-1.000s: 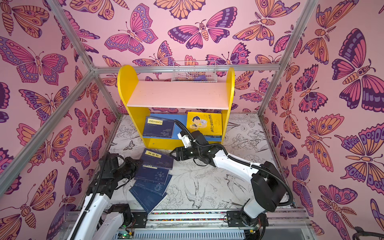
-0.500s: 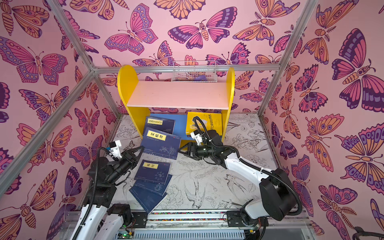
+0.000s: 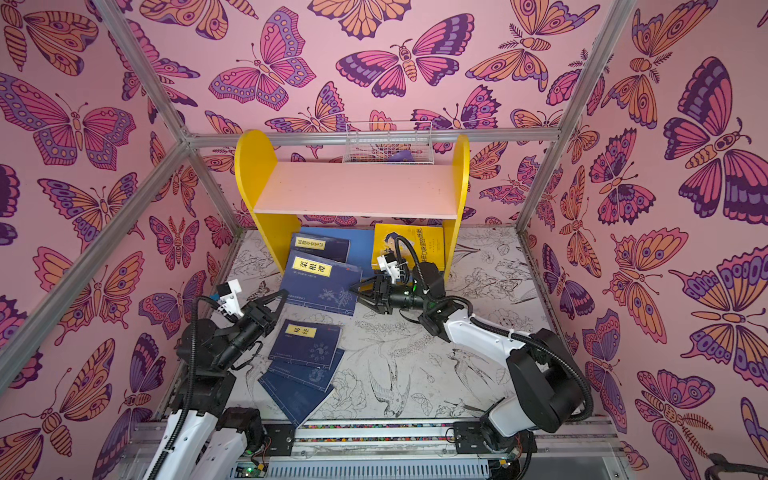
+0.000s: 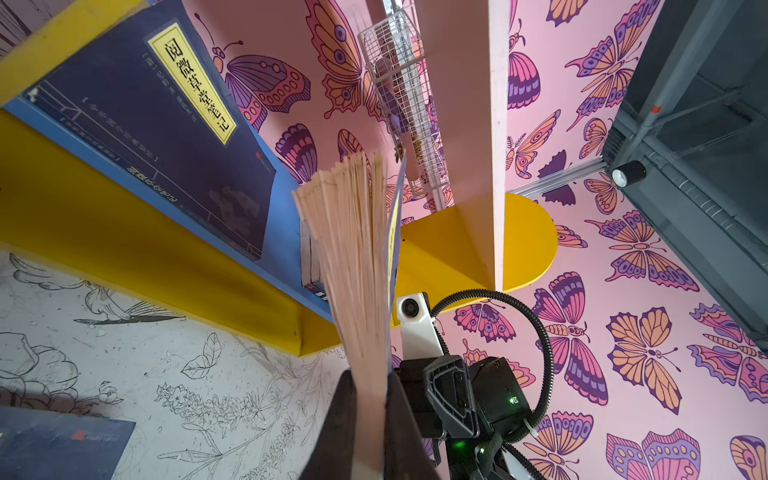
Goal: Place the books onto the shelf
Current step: 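Lift the blue book upright and carry it to the shelf with the right gripper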
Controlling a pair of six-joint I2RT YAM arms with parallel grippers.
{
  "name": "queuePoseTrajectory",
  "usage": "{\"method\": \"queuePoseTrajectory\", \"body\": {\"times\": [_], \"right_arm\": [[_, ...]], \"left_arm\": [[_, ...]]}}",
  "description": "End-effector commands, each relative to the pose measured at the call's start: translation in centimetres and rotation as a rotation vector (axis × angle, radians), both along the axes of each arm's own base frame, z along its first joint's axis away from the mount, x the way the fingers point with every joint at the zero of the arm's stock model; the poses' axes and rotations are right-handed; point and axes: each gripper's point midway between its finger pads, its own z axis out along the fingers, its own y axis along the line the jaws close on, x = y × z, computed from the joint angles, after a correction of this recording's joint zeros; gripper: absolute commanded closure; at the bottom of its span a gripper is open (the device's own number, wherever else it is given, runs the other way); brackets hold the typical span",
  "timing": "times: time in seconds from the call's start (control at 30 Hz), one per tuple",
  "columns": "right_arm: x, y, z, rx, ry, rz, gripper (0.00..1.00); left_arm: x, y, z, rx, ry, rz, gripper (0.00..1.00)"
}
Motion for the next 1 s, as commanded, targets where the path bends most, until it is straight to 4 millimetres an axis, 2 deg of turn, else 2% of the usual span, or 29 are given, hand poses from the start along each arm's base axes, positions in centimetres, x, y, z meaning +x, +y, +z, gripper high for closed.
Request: {"method": "queuePoseTrajectory", "body": {"times": [0.0,0.13,0.3,0.33,0.37,0.4,0.43,0.5,0.57,0.6,0.63,0.77,0.87,0.97], "right_arm": [[-0.4,1.0,2.8,0.088,-0.033,0.031,0.49],[-0.2,0.7,2.9,0.096,-0.039,0.011,0.61],[0.5,0.5,2.6,0.019,-0.088,-0.046,0.99],[0.8,0.5,2.4,-0.022,-0.111,-0.060,1.00],[1.0,0.6,2.3,-0.056,-0.141,-0.068,1.00],[1.3,0.7,2.2,-0.089,-0.174,-0.076,1.00],[1.6,0.9,2.3,-0.109,-0.203,-0.079,1.00],[2.4,1.3,2.6,-0.121,-0.236,-0.083,1.00],[3.4,2.0,3.1,-0.118,-0.265,-0.089,1.00],[3.7,2.3,3.8,-0.107,-0.286,-0.087,1.00],[4.7,2.9,2.7,-0.125,-0.271,-0.092,1.00],[6.6,4.6,2.9,-0.117,-0.287,-0.086,1.00],[8.3,5.7,2.4,-0.138,-0.299,-0.093,1.00],[10.3,6.1,2.0,-0.175,-0.327,-0.149,1.00]], "left_arm": [[-0.1,0.1,1.5,-0.023,-0.078,0.009,1.00],[0.1,0.4,1.2,-0.031,-0.080,0.029,1.00],[0.5,0.5,0.3,-0.017,-0.061,0.041,1.00],[0.6,0.5,-0.2,-0.013,-0.036,0.039,1.00],[0.8,0.5,-0.7,-0.004,-0.016,0.038,0.95],[0.9,0.4,-1.2,0.002,0.009,0.038,0.87],[1.1,0.5,-1.7,0.006,0.034,0.046,0.73],[1.3,1.2,-3.1,0.013,0.096,0.087,0.60],[1.2,1.9,-3.9,0.036,0.130,0.132,0.52],[1.1,2.6,-4.8,0.050,0.171,0.170,0.50],[0.8,3.3,-5.6,0.068,0.212,0.212,0.49],[-0.8,5.9,-8.6,0.125,0.348,0.351,0.46],[-3.1,8.0,-12.3,0.161,0.542,0.467,0.46],[-4.6,8.6,-14.5,0.189,0.638,0.495,0.47]]}}
